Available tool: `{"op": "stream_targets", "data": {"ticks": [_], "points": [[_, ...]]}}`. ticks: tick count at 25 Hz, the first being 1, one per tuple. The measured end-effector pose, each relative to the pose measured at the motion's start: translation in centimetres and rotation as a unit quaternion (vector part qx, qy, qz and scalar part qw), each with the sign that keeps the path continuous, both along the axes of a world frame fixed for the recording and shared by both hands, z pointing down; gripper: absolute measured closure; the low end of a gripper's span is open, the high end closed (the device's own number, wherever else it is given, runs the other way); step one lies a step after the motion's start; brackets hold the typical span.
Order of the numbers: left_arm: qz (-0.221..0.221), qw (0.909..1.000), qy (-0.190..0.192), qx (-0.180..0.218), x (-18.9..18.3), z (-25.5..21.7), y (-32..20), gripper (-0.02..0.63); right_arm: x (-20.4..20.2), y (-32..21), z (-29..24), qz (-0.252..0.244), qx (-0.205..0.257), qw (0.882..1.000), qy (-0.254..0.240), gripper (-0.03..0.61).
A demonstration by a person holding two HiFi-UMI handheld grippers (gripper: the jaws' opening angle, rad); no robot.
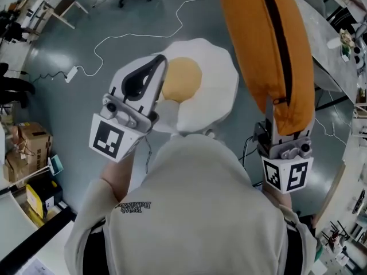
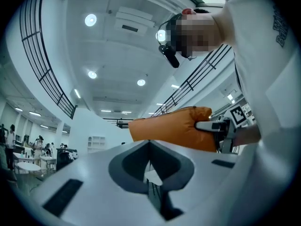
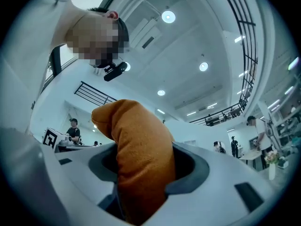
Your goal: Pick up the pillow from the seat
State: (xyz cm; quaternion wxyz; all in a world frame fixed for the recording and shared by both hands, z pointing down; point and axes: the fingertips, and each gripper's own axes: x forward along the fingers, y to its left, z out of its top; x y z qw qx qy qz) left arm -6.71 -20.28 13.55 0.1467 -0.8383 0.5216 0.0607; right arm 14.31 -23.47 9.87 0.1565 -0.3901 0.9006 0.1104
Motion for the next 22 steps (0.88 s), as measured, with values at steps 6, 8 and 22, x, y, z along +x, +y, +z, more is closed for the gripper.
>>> {"op": "stream_targets", "data": {"ticks": [6,8,22], "points": [[0.006,0.9998,0.003,0.017,0.6,-0.3,0.9,0.604,0.5,0.1,0.6,0.01,-0.003,1.0,0.005,0.32],[0.006,1.0,0.003,0.005,0.8,0.0,0.8,0.604,0.8,0.1,0.5,0.011,-0.001,1.0,0.007,0.319],[0.011,0.9999,0.01,-0.006,1.1,0.5,1.8,0.604,0.3,0.8,0.6,0.006,-0.002,1.0,0.023,0.321]]}}
